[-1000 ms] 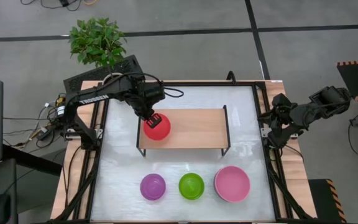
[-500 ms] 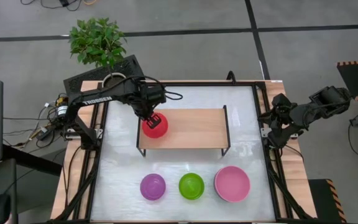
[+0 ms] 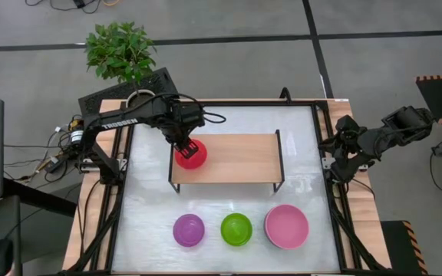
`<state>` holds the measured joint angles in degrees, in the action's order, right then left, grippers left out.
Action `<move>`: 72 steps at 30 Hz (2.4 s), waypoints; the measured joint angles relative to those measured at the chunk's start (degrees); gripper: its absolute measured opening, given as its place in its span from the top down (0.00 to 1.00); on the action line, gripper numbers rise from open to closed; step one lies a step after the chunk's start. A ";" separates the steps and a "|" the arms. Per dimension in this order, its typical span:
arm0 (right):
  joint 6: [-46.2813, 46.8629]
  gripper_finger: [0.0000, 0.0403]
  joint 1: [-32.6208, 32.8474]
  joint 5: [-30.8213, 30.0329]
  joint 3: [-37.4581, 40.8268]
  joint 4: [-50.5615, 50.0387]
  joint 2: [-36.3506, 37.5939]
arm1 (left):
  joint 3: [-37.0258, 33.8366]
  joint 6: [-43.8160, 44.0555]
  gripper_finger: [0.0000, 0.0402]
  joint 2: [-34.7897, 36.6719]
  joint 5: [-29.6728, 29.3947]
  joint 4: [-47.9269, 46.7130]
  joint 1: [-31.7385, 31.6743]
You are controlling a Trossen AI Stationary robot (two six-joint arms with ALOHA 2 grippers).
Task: Place and stack bowls onto a shelf
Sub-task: Stack the small green bowl on top of the red bowl on the shelf
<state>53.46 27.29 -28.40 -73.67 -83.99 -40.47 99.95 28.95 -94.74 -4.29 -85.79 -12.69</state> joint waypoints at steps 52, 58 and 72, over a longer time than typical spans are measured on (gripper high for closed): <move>1.57 0.72 0.00 -0.11 0.00 0.07 0.00 | 11.16 19.95 0.61 -18.68 -6.56 13.29 36.53; 1.58 0.72 0.00 -0.08 0.00 0.07 -0.02 | 11.18 21.53 0.61 -21.37 -7.07 21.24 34.53; 2.27 0.72 0.02 0.40 0.00 0.13 -0.35 | 11.16 39.25 0.61 -29.18 -6.14 31.51 36.16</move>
<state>55.73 27.31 -28.00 -73.67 -83.86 -40.82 111.11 68.20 -123.92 -10.43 -54.28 23.48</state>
